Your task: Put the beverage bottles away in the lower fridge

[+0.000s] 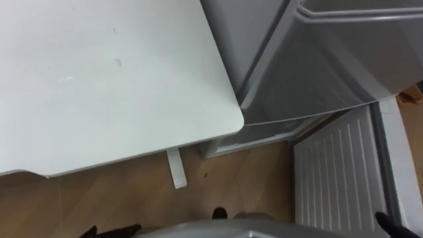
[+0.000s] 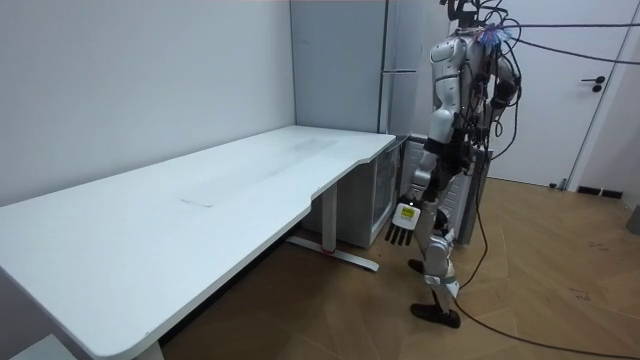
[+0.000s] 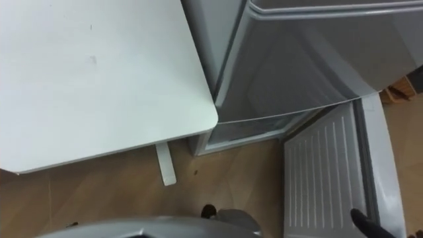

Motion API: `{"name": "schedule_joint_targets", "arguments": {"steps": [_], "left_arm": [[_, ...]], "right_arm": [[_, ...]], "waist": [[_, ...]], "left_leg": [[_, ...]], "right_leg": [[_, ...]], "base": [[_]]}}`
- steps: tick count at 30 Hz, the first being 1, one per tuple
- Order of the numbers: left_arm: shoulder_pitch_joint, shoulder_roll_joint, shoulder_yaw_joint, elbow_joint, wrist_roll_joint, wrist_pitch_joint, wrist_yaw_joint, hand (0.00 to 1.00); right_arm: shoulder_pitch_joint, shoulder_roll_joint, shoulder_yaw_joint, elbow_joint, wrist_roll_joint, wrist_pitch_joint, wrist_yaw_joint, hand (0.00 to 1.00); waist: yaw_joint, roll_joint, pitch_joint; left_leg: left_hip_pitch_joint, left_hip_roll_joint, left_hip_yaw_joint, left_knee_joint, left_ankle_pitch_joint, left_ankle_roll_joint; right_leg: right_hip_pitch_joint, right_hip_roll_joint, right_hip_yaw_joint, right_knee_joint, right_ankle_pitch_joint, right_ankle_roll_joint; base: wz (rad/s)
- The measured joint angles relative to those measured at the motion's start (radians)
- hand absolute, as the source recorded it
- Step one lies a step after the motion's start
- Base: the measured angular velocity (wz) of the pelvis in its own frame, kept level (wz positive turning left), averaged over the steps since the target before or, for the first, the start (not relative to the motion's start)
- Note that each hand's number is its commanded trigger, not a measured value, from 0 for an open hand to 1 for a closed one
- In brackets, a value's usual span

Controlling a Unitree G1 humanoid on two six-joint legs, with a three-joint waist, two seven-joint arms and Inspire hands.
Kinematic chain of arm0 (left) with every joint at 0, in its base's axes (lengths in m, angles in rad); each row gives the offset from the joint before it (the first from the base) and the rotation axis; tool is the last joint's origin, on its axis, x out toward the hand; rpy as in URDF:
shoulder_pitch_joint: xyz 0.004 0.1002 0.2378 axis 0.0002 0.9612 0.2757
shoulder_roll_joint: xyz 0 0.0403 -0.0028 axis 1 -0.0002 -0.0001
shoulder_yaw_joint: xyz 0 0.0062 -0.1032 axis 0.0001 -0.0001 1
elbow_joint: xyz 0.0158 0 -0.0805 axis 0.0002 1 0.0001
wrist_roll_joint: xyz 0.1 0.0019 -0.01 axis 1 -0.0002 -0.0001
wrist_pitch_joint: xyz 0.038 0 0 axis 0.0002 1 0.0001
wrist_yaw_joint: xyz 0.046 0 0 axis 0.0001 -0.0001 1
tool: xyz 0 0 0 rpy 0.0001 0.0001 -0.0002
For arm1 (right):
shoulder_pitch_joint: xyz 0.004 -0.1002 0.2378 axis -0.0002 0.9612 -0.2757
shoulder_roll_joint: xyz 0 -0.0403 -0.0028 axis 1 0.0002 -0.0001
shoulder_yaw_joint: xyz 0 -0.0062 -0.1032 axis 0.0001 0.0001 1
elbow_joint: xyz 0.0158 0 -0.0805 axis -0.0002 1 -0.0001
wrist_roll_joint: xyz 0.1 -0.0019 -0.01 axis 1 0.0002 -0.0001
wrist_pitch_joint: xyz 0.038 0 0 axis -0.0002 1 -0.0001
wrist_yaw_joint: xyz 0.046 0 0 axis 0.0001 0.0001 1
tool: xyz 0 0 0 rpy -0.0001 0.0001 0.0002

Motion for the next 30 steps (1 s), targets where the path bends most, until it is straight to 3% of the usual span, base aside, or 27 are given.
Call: {"name": "schedule_joint_targets", "arguments": {"steps": [4,9,10,14,16,19,21,25,30], "left_arm": [[-0.002,0.001,-0.017,0.001,0.0,-0.001,0.008,0.0],[-0.011,0.005,-0.038,0.008,-0.001,-0.014,0.006,0.0],[-0.015,0.005,-0.044,0.009,-0.002,-0.013,0.005,0.0],[-0.03,-0.018,-0.097,0.003,-0.044,-0.015,-0.014,0.0],[-0.022,-0.023,-0.1,-0.003,-0.078,-0.015,-0.021,0.0],[-0.002,-0.019,-0.095,-0.004,-0.119,-0.012,-0.019,0.0],[-0.007,-0.011,-0.094,-0.01,-0.119,-0.012,-0.019,0.0],[-0.003,0.004,-0.079,-0.031,-0.122,-0.011,-0.019,0.0],[0.004,0.002,-0.079,-0.031,-0.161,-0.001,-0.021,0.0]], "right_arm": [[0.057,-0.003,0.069,-0.136,0.173,-0.048,0.122,0.0],[0.018,0.0,0.213,-0.246,0.343,-0.055,0.29,0.0],[-0.017,-0.002,0.254,-0.253,0.374,-0.04,0.342,0.0],[-0.195,-0.015,0.428,-0.277,0.393,0.093,0.504,0.0],[-0.172,-0.016,0.428,-0.302,0.396,0.107,0.539,0.0],[-0.171,-0.06,0.425,-0.303,0.388,0.194,0.581,0.0],[-0.21,-0.061,0.426,-0.303,0.386,0.241,0.621,0.0],[-0.205,-0.069,0.41,-0.304,0.374,0.283,0.655,0.0],[-0.209,-0.068,0.378,-0.309,0.363,0.326,0.679,0.0]], "waist": [[0.011,0.0,0.0006],[0.017,0.001,0.0003],[0.022,0.006,0.0006],[0.039,0.05,-0.0021],[0.043,0.064,-0.0064],[0.038,0.053,-0.0068],[0.047,0.033,-0.0186],[0.061,0.003,-0.021],[0.063,0.007,-0.0184]], "left_leg": [[-0.004,-0.001,0.011,0.0,0.003,-0.004],[-0.034,-0.002,0.004,0.012,0.009,-0.001],[-0.04,-0.002,0.001,0.015,0.009,-0.001],[-0.06,-0.008,-0.034,0.016,0.014,0.005],[-0.072,-0.012,-0.057,0.014,0.023,0.008],[-0.074,-0.015,-0.065,0.012,0.025,0.008],[-0.075,-0.016,-0.067,0.012,0.026,0.008],[-0.067,-0.017,-0.078,0.014,0.026,0.008],[-0.065,-0.017,-0.084,0.014,0.025,0.009]], "right_leg": [[-0.015,0.006,0.007,0.004,0.008,-0.009],[-0.047,0.0,-0.012,0.02,0.011,-0.014],[-0.05,-0.002,-0.019,0.02,0.011,-0.014],[-0.052,-0.017,-0.048,0.019,0.008,-0.012],[-0.052,-0.026,-0.067,0.019,0.0,-0.009],[-0.052,-0.031,-0.074,0.022,-0.009,-0.01],[-0.05,-0.032,-0.075,0.02,-0.012,-0.009],[-0.036,-0.033,-0.083,0.019,-0.013,-0.007],[-0.031,-0.037,-0.097,0.019,-0.014,-0.006]], "base": [[-0.14],[0.01],[0.09],[0.26],[0.35],[0.13],[0.04],[0.08],[0.05]]}}
